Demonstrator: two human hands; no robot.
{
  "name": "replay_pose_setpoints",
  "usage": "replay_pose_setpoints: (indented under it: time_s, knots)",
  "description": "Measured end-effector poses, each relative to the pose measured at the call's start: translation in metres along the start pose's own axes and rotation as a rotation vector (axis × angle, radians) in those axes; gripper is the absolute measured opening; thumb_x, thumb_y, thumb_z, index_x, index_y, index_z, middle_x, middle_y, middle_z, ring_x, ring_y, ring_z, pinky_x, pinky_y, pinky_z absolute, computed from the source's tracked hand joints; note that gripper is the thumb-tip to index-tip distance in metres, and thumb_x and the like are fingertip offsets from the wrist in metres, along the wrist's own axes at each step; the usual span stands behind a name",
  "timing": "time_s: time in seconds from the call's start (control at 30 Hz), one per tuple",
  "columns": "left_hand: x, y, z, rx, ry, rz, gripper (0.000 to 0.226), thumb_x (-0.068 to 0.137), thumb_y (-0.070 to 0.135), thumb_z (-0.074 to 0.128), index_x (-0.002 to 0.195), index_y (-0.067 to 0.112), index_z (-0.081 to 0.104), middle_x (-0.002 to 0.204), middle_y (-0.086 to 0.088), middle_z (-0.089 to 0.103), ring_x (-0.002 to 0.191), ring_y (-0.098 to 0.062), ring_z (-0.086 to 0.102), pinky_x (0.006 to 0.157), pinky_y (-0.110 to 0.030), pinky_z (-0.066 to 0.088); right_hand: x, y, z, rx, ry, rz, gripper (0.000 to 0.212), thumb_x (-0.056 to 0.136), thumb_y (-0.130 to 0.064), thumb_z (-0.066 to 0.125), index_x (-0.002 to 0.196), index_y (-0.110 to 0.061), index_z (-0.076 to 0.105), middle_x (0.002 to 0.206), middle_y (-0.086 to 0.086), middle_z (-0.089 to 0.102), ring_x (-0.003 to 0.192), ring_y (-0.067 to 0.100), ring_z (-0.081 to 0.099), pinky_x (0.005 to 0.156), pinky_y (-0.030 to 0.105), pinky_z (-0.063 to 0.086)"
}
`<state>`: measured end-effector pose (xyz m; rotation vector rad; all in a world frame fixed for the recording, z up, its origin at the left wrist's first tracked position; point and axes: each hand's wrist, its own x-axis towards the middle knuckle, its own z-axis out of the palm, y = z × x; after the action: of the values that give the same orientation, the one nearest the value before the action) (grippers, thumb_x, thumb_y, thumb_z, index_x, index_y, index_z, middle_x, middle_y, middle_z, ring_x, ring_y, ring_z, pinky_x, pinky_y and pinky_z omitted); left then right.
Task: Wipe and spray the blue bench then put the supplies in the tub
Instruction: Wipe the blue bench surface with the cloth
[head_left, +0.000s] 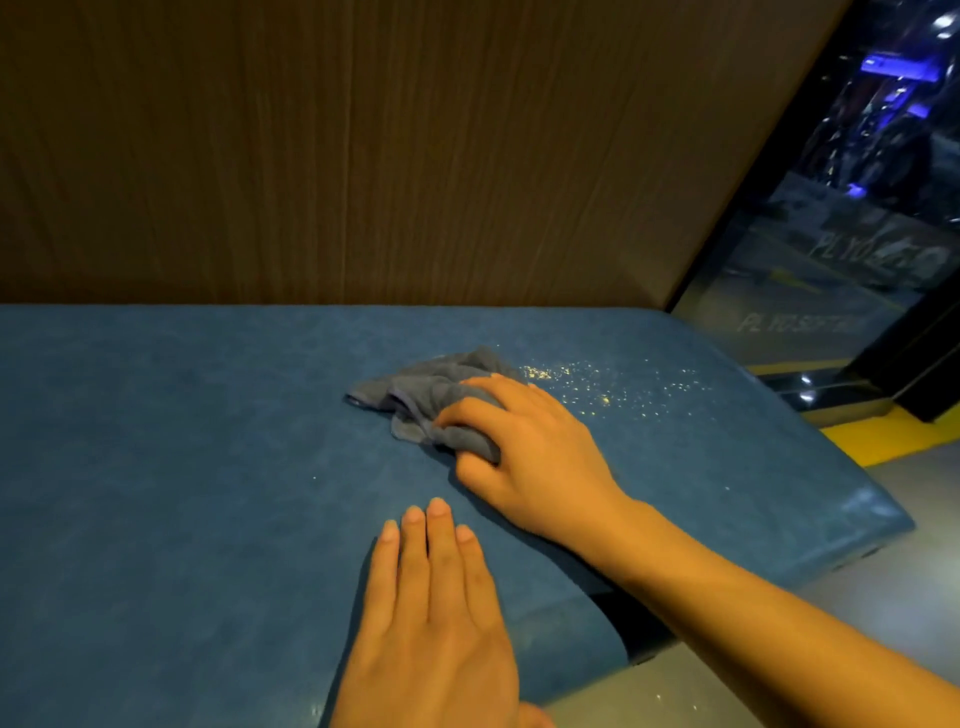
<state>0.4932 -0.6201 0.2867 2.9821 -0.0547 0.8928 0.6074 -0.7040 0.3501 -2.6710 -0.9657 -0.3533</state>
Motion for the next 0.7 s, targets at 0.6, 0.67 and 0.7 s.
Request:
replay_pose_setpoints:
  time_s: [0.6, 0.67, 0.7]
  knots:
    - [0.012, -0.004, -0.016, 0.181, -0.16, 0.141, 0.045, 0.076, 0.013, 0.036, 0.069, -0.008, 0.076, 0.075, -0.031, 0.072, 0.069, -0.044, 0.072, 0.101, -0.041, 0.015, 0.115, 0.065, 0.019, -0.139, -0.114, 0.417, 0.039, 0.091, -0.03, 0.042, 0.128, -0.022, 0.05, 0.131, 0.017, 0.052, 0.12, 0.039, 0.048, 0.097, 0.05, 0.041]
    - [0.01, 0.0, -0.019, 0.154, -0.26, 0.112, 0.055, 0.06, 0.03, 0.038, 0.072, -0.008, 0.076, 0.077, -0.031, 0.073, 0.071, -0.044, 0.072, 0.102, -0.041, 0.014, 0.108, 0.083, 0.01, -0.153, -0.117, 0.491, 0.038, 0.091, -0.03, 0.042, 0.127, -0.019, 0.05, 0.129, 0.017, 0.053, 0.118, 0.039, 0.049, 0.095, 0.05, 0.043]
    - [0.008, 0.003, -0.022, 0.115, -0.285, 0.098, 0.059, 0.057, 0.033, 0.037, 0.073, -0.008, 0.076, 0.078, -0.031, 0.073, 0.072, -0.044, 0.072, 0.102, -0.041, 0.013, 0.103, 0.089, 0.006, -0.161, -0.121, 0.519, 0.038, 0.092, -0.03, 0.043, 0.127, -0.018, 0.05, 0.129, 0.018, 0.052, 0.117, 0.039, 0.049, 0.092, 0.049, 0.044]
